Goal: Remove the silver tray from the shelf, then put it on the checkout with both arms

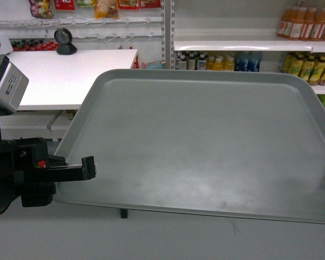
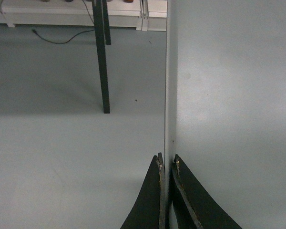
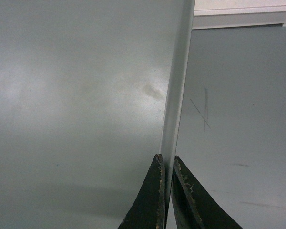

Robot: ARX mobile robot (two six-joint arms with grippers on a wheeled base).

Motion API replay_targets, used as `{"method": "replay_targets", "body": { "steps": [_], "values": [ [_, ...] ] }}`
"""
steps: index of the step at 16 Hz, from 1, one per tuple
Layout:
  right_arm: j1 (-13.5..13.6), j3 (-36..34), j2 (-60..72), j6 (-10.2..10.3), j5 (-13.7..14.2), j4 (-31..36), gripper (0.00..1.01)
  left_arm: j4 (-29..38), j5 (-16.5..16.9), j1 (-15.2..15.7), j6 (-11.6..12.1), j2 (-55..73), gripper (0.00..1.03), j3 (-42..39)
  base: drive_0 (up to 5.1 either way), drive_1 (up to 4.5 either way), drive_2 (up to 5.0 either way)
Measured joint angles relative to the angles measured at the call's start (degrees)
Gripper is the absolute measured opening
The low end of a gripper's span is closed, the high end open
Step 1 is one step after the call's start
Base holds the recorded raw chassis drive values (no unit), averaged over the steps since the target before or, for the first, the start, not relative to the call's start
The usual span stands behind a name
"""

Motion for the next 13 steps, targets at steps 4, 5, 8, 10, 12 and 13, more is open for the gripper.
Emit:
{"method": "replay_targets", "body": {
  "steps": [4,5,8,10,12,13],
  "values": [
    [0.0,0.0,-0.02,-0.02,-0.04,-0.15,0.03,0.0,0.07,0.0,-0.02,0.0,0.02,0.0,-5.0,2.49,2.5],
    [0.0,0.0,-0.02,-0.02,-0.04,-0.13,0.03,0.02,0.07,0.0,-0.02,0.0,0.02,0.0,-5.0,2.42,2.4],
    [0.0,0.0,0.0,0.0,-0.02,-0.09,0.03,-0.09,0.02,0.0,-0.02,0.0,0.02,0.0,-5.1,2.39,2.4],
    [0.0,0.0,-0.02,0.0,-0.04,-0.02,0.03,0.09,0.02,0.0,-0.02,0.0,0.02,0.0,-5.0,2.5,2.5],
    [0.0,0.0,-0.02,0.0,-0.04,-0.11,0.03,0.02,0.07,0.0,0.0,0.0,0.02,0.0,-5.0,2.46,2.5],
    [0.0,0.0,0.0,0.0,-0.02,-0.02,0.03,0.02,0.02,0.0,-0.02,0.0,0.02,0.0,-5.0,2.41,2.4]
  ]
}}
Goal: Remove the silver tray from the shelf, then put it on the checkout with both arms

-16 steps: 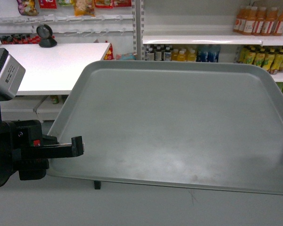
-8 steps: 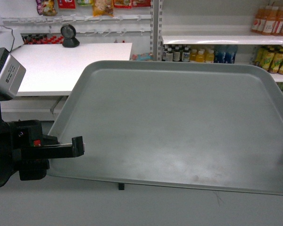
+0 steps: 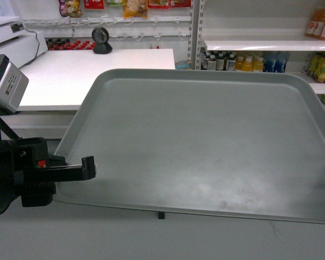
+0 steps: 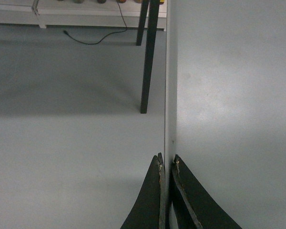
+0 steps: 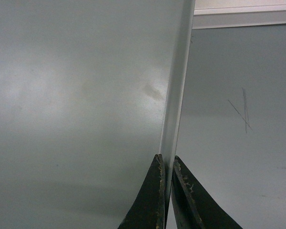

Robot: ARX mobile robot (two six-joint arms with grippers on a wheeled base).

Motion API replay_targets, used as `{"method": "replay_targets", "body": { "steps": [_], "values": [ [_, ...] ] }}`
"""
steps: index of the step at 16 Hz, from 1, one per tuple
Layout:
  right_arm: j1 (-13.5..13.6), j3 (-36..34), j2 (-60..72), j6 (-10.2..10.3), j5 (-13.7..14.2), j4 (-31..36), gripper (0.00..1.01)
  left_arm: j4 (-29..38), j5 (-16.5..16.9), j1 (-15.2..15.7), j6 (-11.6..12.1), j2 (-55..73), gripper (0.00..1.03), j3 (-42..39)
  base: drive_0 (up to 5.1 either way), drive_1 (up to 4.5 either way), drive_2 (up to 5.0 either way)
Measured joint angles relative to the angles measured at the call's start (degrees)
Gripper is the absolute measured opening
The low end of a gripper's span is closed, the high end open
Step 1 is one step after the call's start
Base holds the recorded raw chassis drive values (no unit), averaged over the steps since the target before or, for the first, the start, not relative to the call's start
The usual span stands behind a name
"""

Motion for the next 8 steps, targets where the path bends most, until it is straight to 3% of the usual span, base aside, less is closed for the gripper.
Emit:
{"method": "replay_targets", "body": {
  "steps": [8],
  "values": [
    [0.0,0.0,0.0,-0.02,0.0,-0.02,0.03,0.11,0.0,0.0,0.02,0.0,0.02,0.0,-5.0,2.42,2.4]
  ]
}}
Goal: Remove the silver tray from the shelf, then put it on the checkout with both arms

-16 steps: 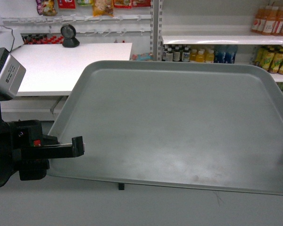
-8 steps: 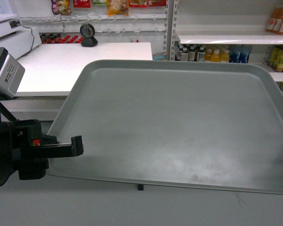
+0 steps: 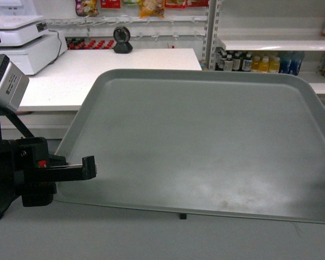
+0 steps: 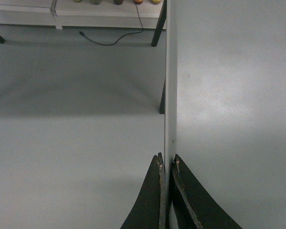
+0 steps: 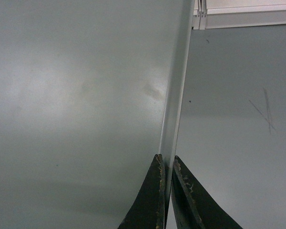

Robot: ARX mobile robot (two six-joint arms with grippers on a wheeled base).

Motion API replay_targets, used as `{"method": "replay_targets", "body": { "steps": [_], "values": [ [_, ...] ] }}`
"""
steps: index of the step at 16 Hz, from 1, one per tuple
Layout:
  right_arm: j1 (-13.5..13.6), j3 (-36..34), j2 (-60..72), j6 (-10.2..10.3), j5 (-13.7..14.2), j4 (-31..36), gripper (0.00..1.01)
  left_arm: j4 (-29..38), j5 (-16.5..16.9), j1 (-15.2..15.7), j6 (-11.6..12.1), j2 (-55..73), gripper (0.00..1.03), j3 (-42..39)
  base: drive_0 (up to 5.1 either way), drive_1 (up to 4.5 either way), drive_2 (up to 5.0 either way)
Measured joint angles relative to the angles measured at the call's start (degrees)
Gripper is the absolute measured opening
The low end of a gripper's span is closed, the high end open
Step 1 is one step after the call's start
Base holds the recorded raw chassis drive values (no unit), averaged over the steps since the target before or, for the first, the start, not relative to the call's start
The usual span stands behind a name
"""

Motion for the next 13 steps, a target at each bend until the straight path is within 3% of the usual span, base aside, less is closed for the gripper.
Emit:
{"method": "replay_targets", "body": {
  "steps": [11,13],
  "values": [
    [0.0,0.0,-0.02,0.02,-0.04,-0.02,0.03,-0.09,0.02,0.0,-0.02,0.0,0.02,0.0,-4.9,2.5,2.5],
    [0.02,0.02,-0.02,0.02,0.02,0.02,0.03,-0.17,0.0,0.07,0.0,-0.02,0.02,0.0,0.0,0.0,0.0]
  ]
}}
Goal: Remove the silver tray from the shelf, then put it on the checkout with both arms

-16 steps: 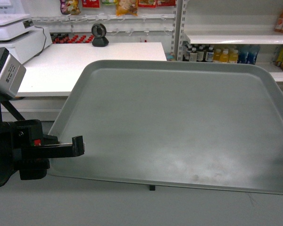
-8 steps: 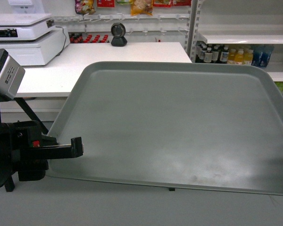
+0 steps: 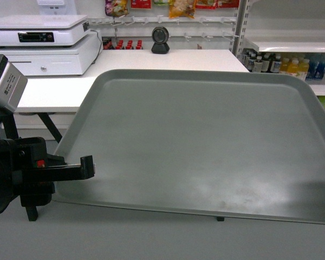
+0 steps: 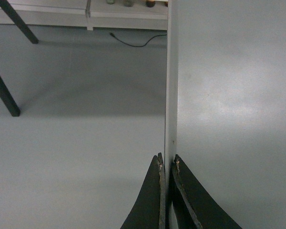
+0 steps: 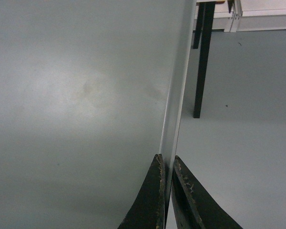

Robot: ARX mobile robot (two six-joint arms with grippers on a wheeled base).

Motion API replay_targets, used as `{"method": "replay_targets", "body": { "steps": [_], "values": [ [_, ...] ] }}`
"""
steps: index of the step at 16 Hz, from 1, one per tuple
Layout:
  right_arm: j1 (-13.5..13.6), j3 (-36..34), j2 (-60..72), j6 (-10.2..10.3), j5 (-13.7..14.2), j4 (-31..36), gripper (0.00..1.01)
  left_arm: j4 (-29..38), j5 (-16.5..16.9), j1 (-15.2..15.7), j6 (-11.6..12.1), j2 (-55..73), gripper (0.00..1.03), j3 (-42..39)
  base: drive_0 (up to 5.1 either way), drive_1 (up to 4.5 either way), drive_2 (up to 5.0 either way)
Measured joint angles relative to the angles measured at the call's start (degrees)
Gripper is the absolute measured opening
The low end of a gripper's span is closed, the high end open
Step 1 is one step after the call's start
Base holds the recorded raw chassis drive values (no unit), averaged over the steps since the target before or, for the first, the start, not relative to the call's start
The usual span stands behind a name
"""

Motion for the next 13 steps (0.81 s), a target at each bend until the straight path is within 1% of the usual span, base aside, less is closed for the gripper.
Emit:
{"method": "replay_targets", "body": {
  "steps": [1,3,13],
  "values": [
    [0.42,0.02,0.0,0.02,-0.02,0.22,0.03,-0.24,0.0,0.44,0.04,0.02,0.02,0.0,0.0,0.0,0.0],
    [0.28,0.0,0.02,0.04,0.04,-0.17,0.03,0.0,0.0,0.22,0.13,0.02,0.02,0.0,0.0,0.0,0.0],
    [0.28,0.0,0.02,0.02,0.07,-0.22,0.03,-0.26,0.0,0.2,0.11,-0.02,0.02,-0.02,0.0,4.15,-4.2]
  ]
}}
